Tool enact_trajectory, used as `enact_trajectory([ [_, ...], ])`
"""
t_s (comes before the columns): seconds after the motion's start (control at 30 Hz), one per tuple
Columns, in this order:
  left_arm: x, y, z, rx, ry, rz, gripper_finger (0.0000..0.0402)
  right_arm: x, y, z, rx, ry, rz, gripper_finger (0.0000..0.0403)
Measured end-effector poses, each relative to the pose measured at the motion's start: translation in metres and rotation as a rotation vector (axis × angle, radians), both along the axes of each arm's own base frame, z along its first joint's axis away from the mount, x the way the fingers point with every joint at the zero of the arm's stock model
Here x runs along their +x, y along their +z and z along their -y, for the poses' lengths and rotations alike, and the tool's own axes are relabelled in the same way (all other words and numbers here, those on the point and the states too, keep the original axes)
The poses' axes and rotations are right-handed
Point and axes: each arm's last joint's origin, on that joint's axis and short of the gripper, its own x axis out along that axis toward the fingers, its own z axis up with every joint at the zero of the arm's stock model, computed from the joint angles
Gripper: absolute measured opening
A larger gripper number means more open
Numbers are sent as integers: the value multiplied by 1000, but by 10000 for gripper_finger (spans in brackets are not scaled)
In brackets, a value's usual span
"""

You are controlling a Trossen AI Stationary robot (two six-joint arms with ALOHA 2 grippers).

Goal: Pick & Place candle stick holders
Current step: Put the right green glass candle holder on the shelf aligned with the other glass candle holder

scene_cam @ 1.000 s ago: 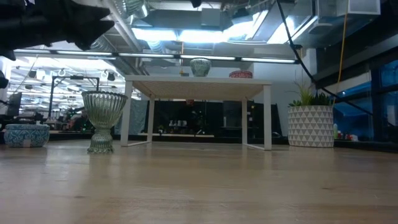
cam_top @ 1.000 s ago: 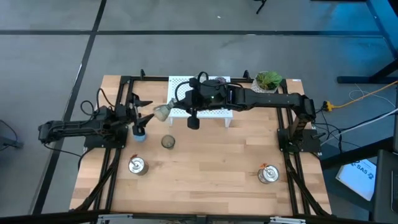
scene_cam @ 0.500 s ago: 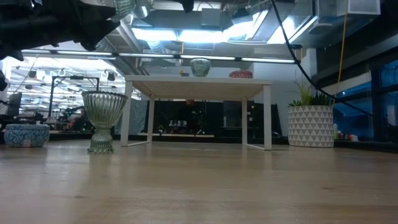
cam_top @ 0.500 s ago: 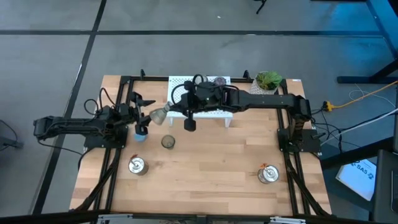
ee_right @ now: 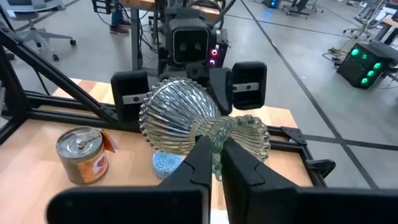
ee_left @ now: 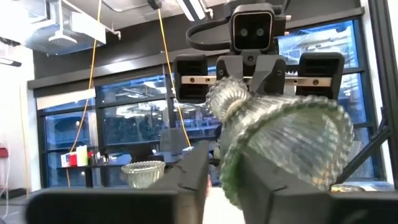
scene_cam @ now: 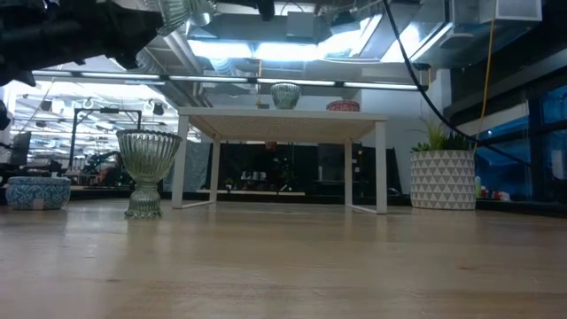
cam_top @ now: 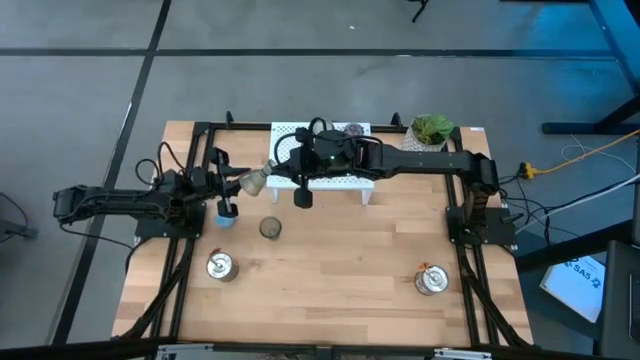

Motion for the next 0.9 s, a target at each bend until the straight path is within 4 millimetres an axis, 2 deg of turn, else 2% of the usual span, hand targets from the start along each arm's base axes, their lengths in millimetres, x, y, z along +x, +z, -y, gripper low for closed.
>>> enact_trajectory([
  [0.1,0,0,0,0,0,-1,16,1,-2,0,0,0,-6,14],
  [0.63,0,-1,0,-19,-5,-1,15,1,-4,0,3,5,-22,15],
  [0.9,1,-2,0,-23,-3,-12,15,1,-9,0,-19,-5,-61,72],
])
